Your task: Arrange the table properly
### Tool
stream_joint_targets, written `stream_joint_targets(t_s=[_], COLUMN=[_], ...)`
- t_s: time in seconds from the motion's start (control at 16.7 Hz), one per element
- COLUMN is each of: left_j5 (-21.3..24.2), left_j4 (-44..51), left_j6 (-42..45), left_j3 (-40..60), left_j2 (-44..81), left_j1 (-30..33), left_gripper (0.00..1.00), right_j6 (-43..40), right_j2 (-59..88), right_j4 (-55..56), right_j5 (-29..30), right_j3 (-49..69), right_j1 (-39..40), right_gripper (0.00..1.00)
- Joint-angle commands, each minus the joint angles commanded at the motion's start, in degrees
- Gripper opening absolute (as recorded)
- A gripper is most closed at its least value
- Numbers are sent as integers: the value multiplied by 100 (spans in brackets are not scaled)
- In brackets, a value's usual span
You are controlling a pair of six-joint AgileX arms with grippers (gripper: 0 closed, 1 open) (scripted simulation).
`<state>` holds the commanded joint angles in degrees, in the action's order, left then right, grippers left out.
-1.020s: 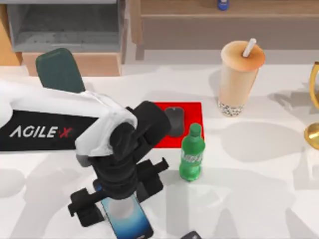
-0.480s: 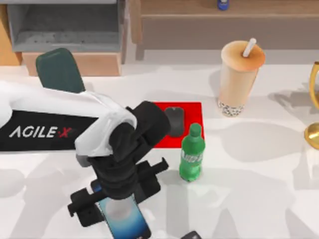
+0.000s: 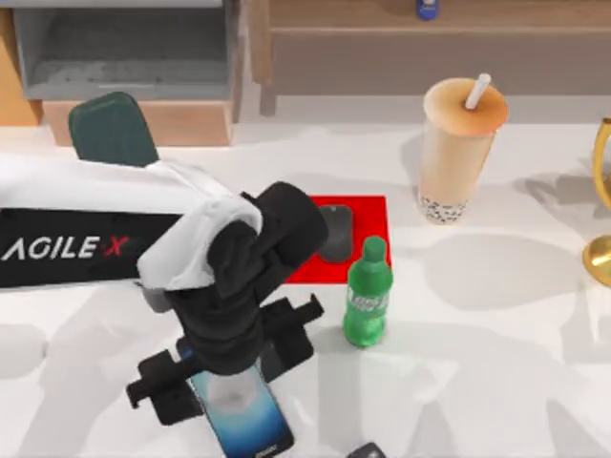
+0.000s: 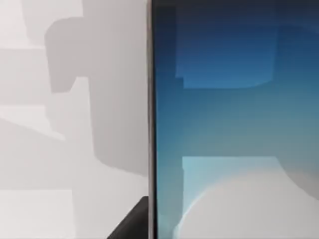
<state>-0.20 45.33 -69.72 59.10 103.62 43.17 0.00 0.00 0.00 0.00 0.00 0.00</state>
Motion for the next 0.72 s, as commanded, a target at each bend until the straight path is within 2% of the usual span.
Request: stream_joint_targets(t_s=[0.18, 0.48, 0.6, 0.72], left_j5=[0, -12, -205, -640], left_j4=[336, 342, 267, 89], left_j6=[-1, 14, 71, 195], left_j3=[151, 159, 197, 238], left_j2=[-162, -170, -351, -685], left_j1=[3, 4, 66, 153], left_gripper=[0, 0, 0, 0], right_j6=[0, 0, 0, 0], right_j2=[0, 0, 0, 0], right_j4=[0, 0, 0, 0], right_j5=[0, 0, 0, 0], right_j3=[0, 0, 0, 0], right_j1=[0, 0, 0, 0], right_gripper=[100, 100, 100, 100])
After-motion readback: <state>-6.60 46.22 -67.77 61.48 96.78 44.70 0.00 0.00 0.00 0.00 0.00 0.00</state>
